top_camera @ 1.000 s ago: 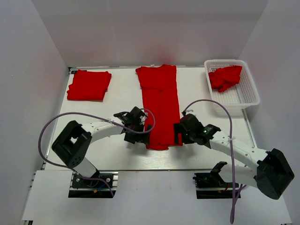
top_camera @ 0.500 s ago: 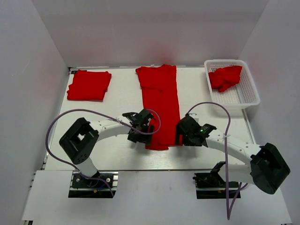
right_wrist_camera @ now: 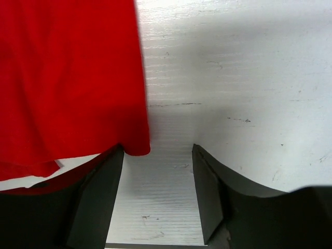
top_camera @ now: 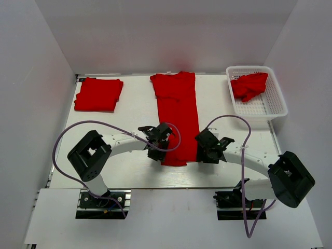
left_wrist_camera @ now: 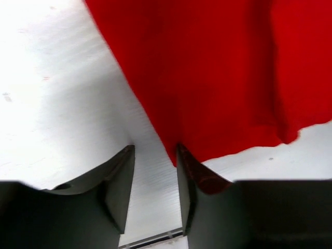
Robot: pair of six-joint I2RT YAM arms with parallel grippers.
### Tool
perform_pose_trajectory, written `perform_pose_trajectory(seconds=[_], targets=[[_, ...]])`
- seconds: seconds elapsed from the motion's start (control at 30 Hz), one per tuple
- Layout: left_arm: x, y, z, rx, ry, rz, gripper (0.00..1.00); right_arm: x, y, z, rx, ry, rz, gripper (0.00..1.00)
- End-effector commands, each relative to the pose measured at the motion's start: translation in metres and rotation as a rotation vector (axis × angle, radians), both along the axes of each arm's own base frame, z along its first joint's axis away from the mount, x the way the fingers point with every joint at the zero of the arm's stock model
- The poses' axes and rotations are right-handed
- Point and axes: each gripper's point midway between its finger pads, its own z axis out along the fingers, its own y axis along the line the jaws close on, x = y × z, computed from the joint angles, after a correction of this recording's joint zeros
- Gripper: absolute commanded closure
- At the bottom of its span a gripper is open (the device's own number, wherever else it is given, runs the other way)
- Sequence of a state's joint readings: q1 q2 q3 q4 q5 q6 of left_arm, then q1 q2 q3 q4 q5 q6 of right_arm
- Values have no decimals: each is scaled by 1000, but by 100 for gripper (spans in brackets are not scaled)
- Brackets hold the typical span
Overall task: Fold and stack the t-shirts
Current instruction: Grab the bottom of the folded rectangular tshirt with both arms
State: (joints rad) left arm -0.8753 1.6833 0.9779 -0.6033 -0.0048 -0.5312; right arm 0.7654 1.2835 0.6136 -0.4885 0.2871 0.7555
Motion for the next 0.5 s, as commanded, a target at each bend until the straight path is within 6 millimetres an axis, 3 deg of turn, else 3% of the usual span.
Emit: perform_pose_trajectory(seconds=[0.0,0.23,0.37,0.47], targets=[[-35,2,-33,18,151,-31,56,4,4,-4,18,-5,-18,41],[-45,0,-39,7,195,-49,73,7,10,-6,21,-4,17,49],[-46,1,-42,15,202,-49,99,8,15,-7,38,-5,46,58],[-46,1,-42,15,202,-49,100,12,19,-6,46,-20,80,63]])
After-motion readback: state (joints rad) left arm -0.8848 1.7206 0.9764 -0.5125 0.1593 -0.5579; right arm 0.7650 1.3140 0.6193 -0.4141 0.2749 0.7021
